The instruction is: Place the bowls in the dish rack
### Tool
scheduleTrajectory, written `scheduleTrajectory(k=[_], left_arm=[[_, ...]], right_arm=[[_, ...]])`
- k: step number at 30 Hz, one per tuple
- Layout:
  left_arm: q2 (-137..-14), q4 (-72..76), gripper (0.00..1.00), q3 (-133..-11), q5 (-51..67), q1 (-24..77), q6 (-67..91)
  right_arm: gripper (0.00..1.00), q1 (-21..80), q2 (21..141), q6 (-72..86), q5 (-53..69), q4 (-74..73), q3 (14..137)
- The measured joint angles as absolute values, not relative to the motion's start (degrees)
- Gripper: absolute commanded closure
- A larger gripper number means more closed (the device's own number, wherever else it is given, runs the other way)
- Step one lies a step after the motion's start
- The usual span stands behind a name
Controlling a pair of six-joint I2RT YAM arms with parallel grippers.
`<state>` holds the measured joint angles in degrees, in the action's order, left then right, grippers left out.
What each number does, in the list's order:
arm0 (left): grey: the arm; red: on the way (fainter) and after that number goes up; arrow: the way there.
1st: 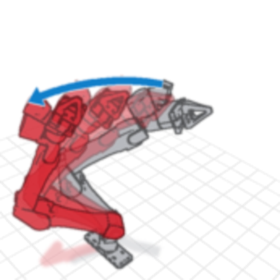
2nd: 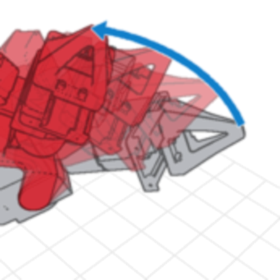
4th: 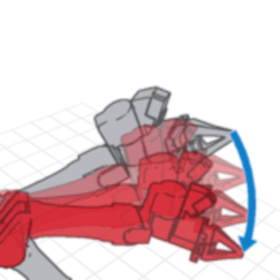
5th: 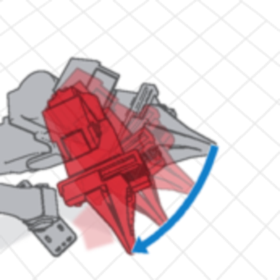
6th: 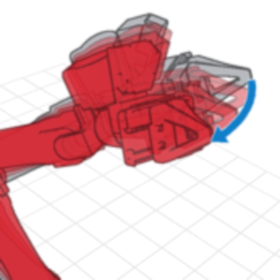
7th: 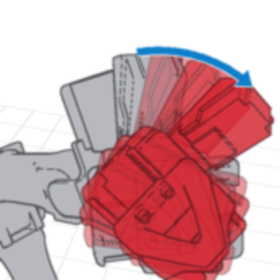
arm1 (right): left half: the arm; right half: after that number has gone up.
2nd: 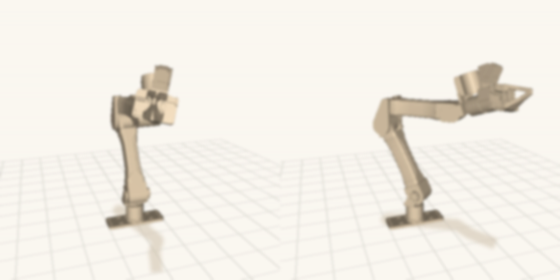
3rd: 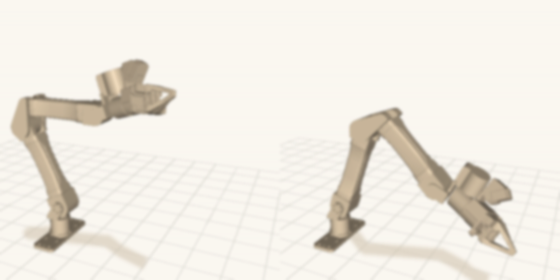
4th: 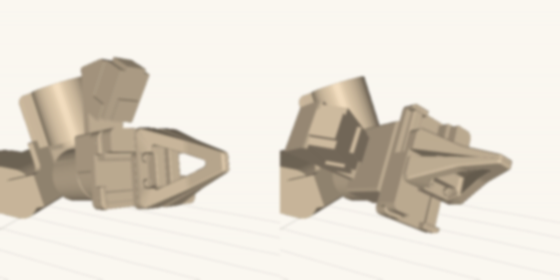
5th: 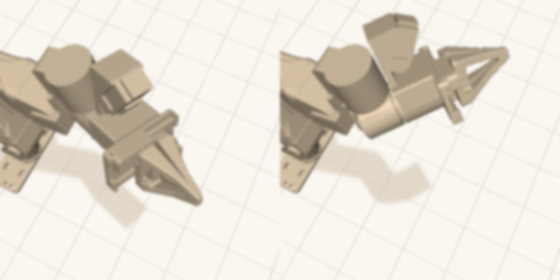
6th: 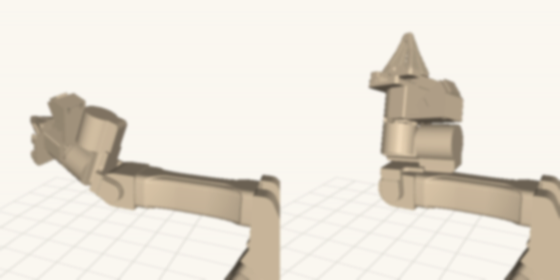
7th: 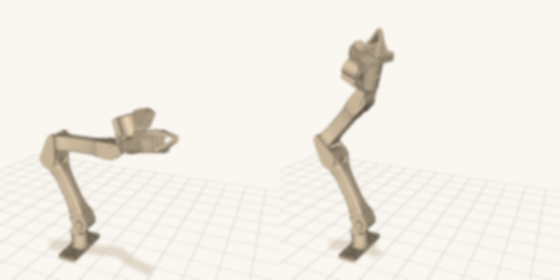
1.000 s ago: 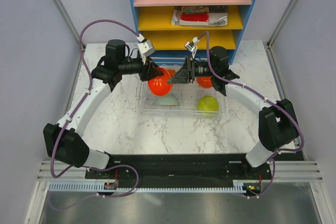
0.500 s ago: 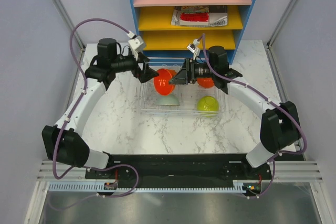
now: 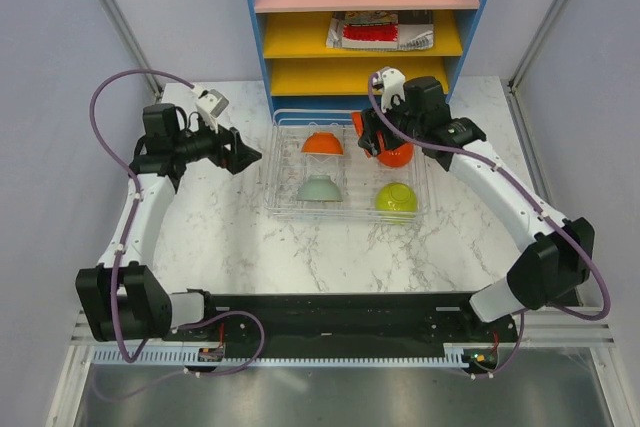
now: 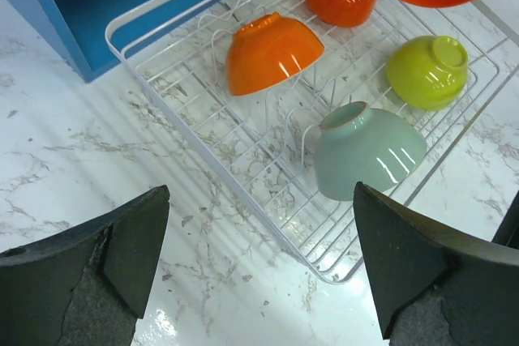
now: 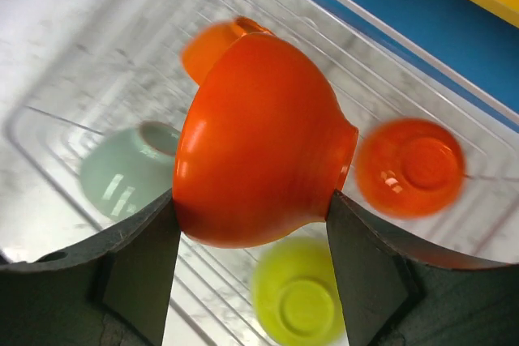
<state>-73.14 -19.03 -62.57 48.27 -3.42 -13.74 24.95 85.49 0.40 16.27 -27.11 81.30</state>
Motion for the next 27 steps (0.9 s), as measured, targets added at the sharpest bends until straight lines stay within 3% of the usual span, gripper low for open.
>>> scheduleTrajectory(k=[9, 27], left_arm=[[-73.1, -22.3, 0.0, -61.4, 54.0, -8.8, -16.2], [-72.4, -22.6, 0.0, -59.6, 58.2, -9.7, -16.3]], right_arm=[[1.0, 32.8, 91.4, -8.7, -4.9, -32.3, 81.1], [1.0, 35.8, 99.5, -10.7, -17.1, -30.2, 78.0]])
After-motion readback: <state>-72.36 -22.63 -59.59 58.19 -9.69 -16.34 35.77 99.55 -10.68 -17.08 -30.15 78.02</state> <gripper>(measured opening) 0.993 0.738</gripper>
